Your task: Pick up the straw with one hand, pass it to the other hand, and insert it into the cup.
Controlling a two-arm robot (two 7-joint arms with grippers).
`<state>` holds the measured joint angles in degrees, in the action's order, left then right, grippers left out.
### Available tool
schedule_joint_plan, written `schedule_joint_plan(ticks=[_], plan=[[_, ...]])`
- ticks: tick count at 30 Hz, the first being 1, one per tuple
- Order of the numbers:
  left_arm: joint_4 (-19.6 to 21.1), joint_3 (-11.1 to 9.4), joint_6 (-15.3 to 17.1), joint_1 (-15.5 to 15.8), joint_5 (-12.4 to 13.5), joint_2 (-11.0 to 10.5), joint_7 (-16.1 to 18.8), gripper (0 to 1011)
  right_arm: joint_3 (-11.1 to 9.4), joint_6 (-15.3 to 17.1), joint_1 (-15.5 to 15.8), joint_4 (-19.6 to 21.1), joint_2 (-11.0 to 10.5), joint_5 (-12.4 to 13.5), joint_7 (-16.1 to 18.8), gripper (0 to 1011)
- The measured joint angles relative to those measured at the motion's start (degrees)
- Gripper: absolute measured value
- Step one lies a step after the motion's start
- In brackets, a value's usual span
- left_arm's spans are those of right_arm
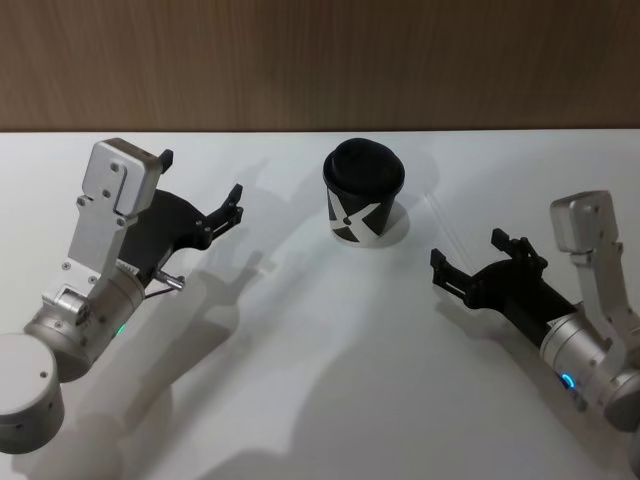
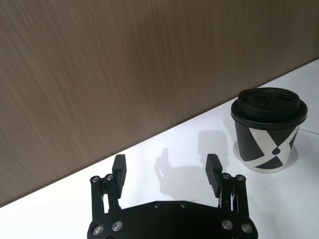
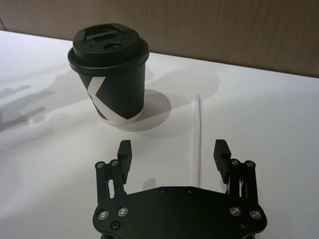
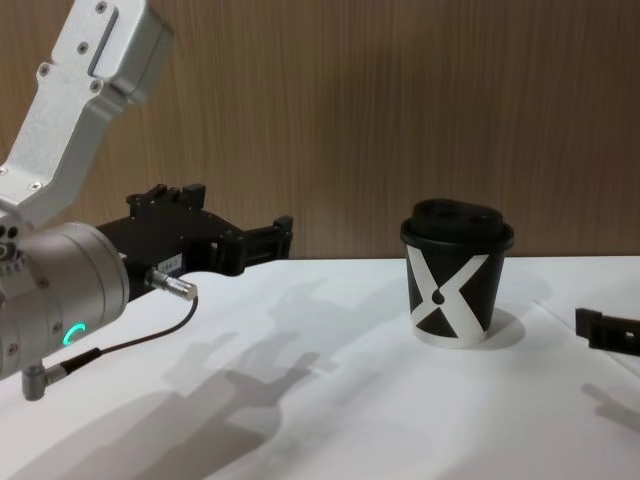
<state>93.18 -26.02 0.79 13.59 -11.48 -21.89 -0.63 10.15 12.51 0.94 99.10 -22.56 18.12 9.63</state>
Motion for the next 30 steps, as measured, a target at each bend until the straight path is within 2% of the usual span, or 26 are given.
schedule_joint_plan(ticks=[17, 30], plan=[[0.0, 0.0, 0.0, 0.0, 0.0, 0.0, 0.0, 1000, -0.1, 2.54, 0.1, -0.3, -1.7, -1.95, 1.21, 1001], [0.0, 0.0, 0.0, 0.0, 0.0, 0.0, 0.0, 1000, -0.46, 3.1, 0.29, -0.94, -2.02, -2.47, 2.3, 1001]])
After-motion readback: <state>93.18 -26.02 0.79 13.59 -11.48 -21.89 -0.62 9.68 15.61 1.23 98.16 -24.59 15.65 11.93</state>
